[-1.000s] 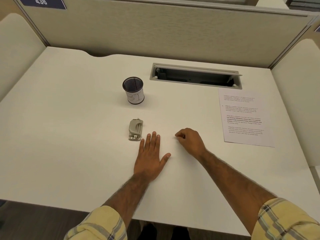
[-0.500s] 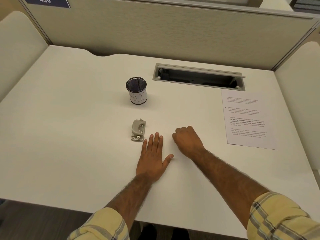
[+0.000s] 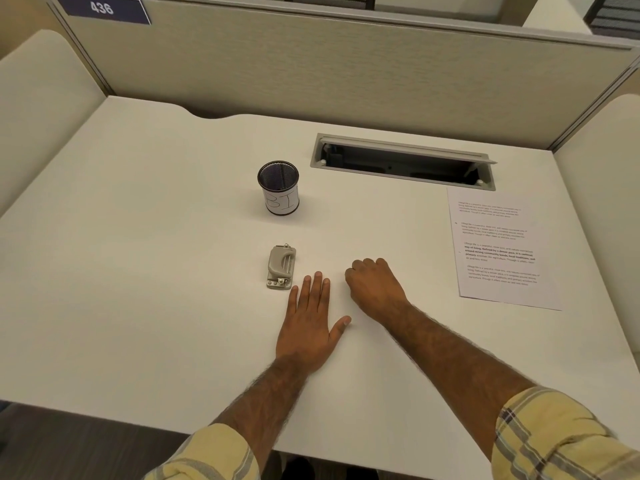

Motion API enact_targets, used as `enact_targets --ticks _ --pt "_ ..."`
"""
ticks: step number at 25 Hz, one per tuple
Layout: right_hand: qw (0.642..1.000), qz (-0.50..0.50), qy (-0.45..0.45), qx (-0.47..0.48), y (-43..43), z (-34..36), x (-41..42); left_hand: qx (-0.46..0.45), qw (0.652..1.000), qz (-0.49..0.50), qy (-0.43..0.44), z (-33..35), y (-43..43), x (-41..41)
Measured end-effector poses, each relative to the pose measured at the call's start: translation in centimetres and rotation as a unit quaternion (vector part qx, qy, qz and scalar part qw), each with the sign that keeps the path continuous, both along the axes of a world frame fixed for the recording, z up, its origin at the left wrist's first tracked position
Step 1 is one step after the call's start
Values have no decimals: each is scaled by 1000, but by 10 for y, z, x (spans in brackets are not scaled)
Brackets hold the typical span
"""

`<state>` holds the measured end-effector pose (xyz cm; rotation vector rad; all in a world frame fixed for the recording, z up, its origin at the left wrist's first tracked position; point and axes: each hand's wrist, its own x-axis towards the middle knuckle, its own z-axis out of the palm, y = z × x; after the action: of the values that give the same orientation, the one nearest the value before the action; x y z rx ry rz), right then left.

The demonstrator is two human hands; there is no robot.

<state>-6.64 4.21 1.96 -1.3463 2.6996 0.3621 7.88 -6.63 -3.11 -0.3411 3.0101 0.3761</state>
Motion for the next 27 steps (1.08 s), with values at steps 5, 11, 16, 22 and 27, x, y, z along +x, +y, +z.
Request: enact_targets --ticks 5,11,16,22,27 --pt "998 -38 -28 -50 7 -8 -4 -8 1000 0 -4 -1 0 0" --pt "935 -191 -215 -206 19 8 -22 -8 1000 0 1 -3 -1 0" --pt "747 -309 -451 -379 17 53 -51 -1 1000 4 4 -4 -1 0" --pt "716 -272 -478 -430 -65 102 -80 14 1000 7 23 -5 -1 1" --pt "776 -229 -409 -422 -144 121 -95 36 999 10 40 -4 0 2"
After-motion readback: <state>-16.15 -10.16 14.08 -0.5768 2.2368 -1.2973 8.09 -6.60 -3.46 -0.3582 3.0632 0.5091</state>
